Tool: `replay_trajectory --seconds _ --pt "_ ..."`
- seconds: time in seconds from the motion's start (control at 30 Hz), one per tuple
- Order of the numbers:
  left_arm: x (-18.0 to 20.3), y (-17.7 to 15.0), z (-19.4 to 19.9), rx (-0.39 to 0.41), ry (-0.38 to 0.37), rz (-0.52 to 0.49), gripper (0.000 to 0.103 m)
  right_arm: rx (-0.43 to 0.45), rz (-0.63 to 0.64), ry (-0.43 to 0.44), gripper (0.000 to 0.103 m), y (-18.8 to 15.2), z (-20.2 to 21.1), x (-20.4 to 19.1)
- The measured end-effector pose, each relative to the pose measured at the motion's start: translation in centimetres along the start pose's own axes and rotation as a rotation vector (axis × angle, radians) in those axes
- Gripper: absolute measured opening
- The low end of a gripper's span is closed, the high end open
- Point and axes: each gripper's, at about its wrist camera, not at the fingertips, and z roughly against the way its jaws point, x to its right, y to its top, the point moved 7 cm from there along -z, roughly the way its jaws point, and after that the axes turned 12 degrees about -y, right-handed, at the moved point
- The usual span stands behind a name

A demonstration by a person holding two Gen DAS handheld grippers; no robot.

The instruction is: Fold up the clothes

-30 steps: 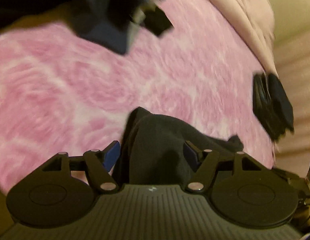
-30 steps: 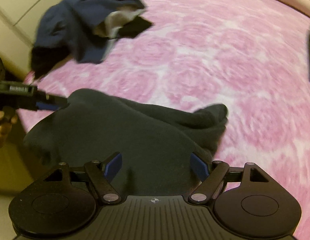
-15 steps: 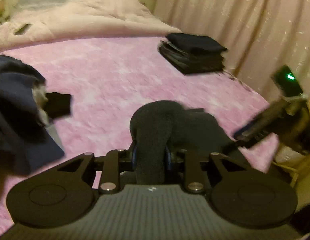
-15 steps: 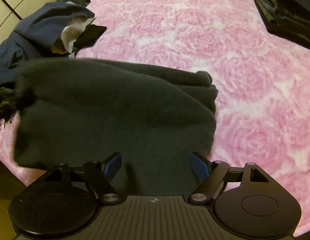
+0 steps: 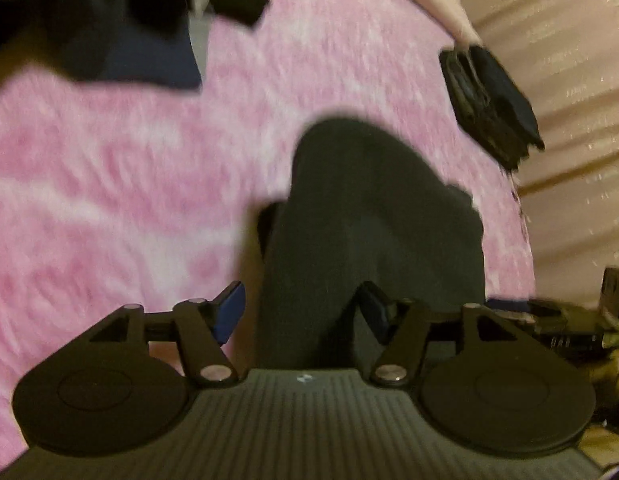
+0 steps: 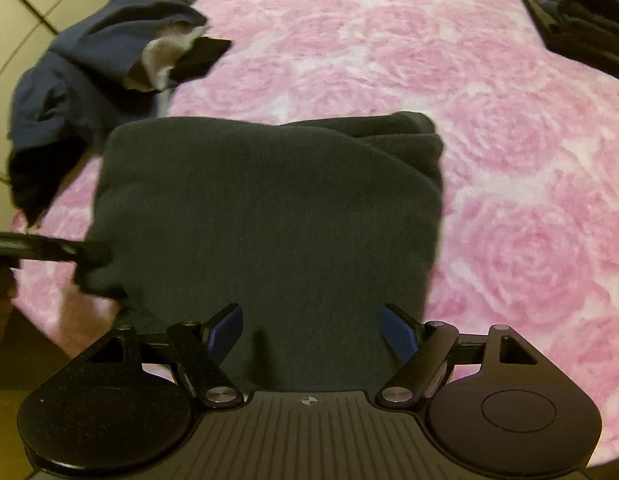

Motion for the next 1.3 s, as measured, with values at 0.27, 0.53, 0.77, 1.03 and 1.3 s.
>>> replay_trajectory --seconds 0.27,0.53,0.77,1.03,1.3 --pt "2.0 0.0 1.6 0.023 -0.231 0.266 0.02 0.088 0.078 0.072 0.094 -3.5 1.5 -3.0" --pt "2.0 0.7 0.9 -0.013 -0.313 0.433 0.02 0.065 -0.679 0.403 0.094 -9.3 -0.4 -1.4" --pt "5.4 4.0 1.3 -0.033 -0.39 0.454 0.02 0.189 -1.198 0.527 0.094 -13.7 -2.1 1.4" --pt "6.3 3.0 1.8 -0.016 -0.359 0.475 0.02 0.307 -1.458 0.747 0.094 -14.8 -4.5 1.5" --pt "5.1 2.5 2.6 -0.057 -0.353 0.476 0.02 0.482 -1.559 0.752 0.06 -15.8 -6.4 3.2"
